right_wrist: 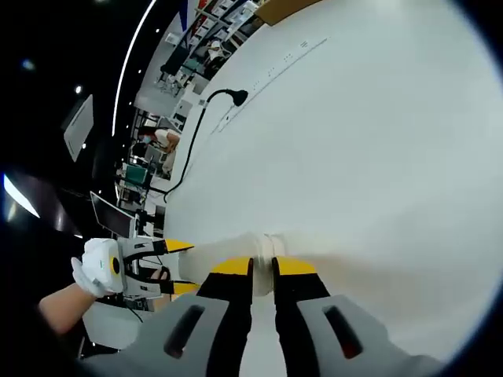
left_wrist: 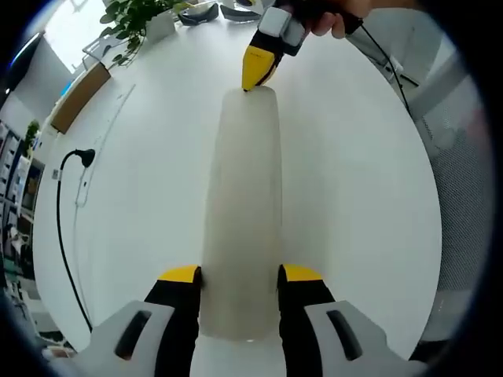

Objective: Arrange the utensils inside the cutlery case until each visible utensil rests in its matching compartment.

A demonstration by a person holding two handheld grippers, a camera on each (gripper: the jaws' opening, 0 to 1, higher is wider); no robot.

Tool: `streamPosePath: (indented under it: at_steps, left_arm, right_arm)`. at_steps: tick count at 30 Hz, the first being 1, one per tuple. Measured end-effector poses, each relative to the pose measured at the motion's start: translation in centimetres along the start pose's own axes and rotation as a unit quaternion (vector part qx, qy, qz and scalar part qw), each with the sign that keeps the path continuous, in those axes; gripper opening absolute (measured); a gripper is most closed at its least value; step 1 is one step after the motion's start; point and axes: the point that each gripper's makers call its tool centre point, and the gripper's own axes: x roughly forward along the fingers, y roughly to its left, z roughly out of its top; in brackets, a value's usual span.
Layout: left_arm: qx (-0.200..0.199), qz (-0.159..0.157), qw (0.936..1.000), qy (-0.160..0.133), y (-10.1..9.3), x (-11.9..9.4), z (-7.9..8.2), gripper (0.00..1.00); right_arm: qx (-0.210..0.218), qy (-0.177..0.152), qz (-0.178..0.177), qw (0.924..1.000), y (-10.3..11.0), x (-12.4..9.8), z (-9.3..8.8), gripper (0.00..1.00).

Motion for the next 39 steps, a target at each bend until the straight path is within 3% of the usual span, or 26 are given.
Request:
streamPosePath:
  at_steps: [5, 10, 13, 16, 19, 21, 23, 24, 25, 26, 27, 28, 29, 30, 32, 33, 36, 37, 39]
  left_arm:
    - [0.004, 0.017, 0.9998, -0.011, 0.1, 0.0, 0.0, 0.4]
    - [0.003, 0.022, 0.9996, -0.019, 0.1, -0.4, -0.2, 0.4]
    - [-0.07, 0.029, 0.9969, -0.024, -0.1, -1.1, -0.8, 0.45]
    - [-0.089, 0.033, 0.9934, -0.064, -0.1, -1.5, -1.0, 0.5]
    - [-0.158, 0.035, 0.9844, -0.07, -0.3, -2.3, -2.0, 0.53]
    - [-0.207, 0.038, 0.9735, -0.09, -0.3, -3.0, -2.4, 0.53]
    - [-0.287, 0.05, 0.9521, -0.093, 0.0, -3.6, -3.5, 0.54]
    - [-0.332, 0.045, 0.9358, -0.11, 0.1, -3.9, -3.7, 0.55]
    - [-0.359, 0.045, 0.924, -0.124, 0.4, -4.1, -3.9, 0.56]
    - [-0.42, 0.046, 0.895, -0.142, 0.8, -4.5, -4.4, 0.56]
    - [-0.468, 0.04, 0.8705, -0.148, 0.9, -4.5, -4.8, 0.54]
    - [-0.524, 0.025, 0.8373, -0.153, 0.8, -4.7, -5.3, 0.51]
    - [-0.556, 0.026, 0.8157, -0.156, 1.0, -4.7, -5.7, 0.47]
    - [-0.589, 0.036, 0.7903, -0.166, 1.5, -4.9, -6.3, 0.39]
    - [-0.631, 0.052, 0.7531, -0.179, 2.2, -5.1, -7.0, 0.32]
    - [-0.648, 0.059, 0.7389, -0.176, 2.3, -5.1, -7.4, 0.33]
    - [-0.671, 0.05, 0.7221, -0.16, 1.4, -4.5, -7.9, 0.32]
    - [-0.666, 0.049, 0.7251, -0.17, 1.4, -4.5, -7.5, 0.32]
    - [-0.68, 0.043, 0.7091, -0.18, 1.2, -4.5, -7.1, 0.33]
  right_arm:
    - [-0.029, 0.007, -0.005, 0.9995, 0.1, 0.0, 0.0, 0.07]
    - [-0.028, 0.005, 0.001, 0.9996, 0.0, -0.1, -0.1, 0.08]
    - [-0.028, 0.013, -0.013, 0.9994, -0.6, -0.1, -0.4, 0.21]
    - [-0.026, 0.017, -0.005, 0.9995, -0.7, 0.1, -0.7, 0.19]
    - [-0.007, 0.011, 0.002, 0.9999, -0.7, 0.1, -0.6, 0.19]
    - [-0.003, 0.015, 0.006, 0.9999, -0.5, 0.1, -0.8, 0.18]
    - [-0.001, 0.011, 0.011, 0.9999, -0.3, 0.1, -0.7, 0.17]
    - [0.002, 0.013, 0.011, 0.9999, -0.3, 0.1, -0.8, 0.17]
    - [0.003, 0.013, 0.015, 0.9998, -0.2, 0.0, -0.7, 0.17]
    - [0.002, 0.009, 0.018, 0.9998, 0.0, 0.0, -0.7, 0.17]
    - [0.002, 0.01, 0.018, 0.9998, 0.0, 0.0, -0.7, 0.17]
    - [0.001, 0.016, 0.019, 0.9997, 0.0, 0.0, -0.9, 0.17]
    - [0.0, 0.015, 0.018, 0.9997, -0.1, 0.0, -0.9, 0.16]
    - [-0.003, 0.016, 0.015, 0.9998, -0.2, 0.1, -1.0, 0.16]
    - [-0.005, 0.02, 0.016, 0.9997, -0.3, 0.1, -1.2, 0.16]
    - [-0.002, 0.022, 0.02, 0.9996, -0.3, 0.1, -1.2, 0.17]
    - [0.0, 0.021, 0.021, 0.9996, -0.3, 0.0, -1.3, 0.17]
    - [0.004, 0.021, 0.021, 0.9995, -0.3, 0.0, -1.3, 0.17]
    - [0.008, 0.02, 0.022, 0.9995, -0.3, 0.0, -1.3, 0.17]
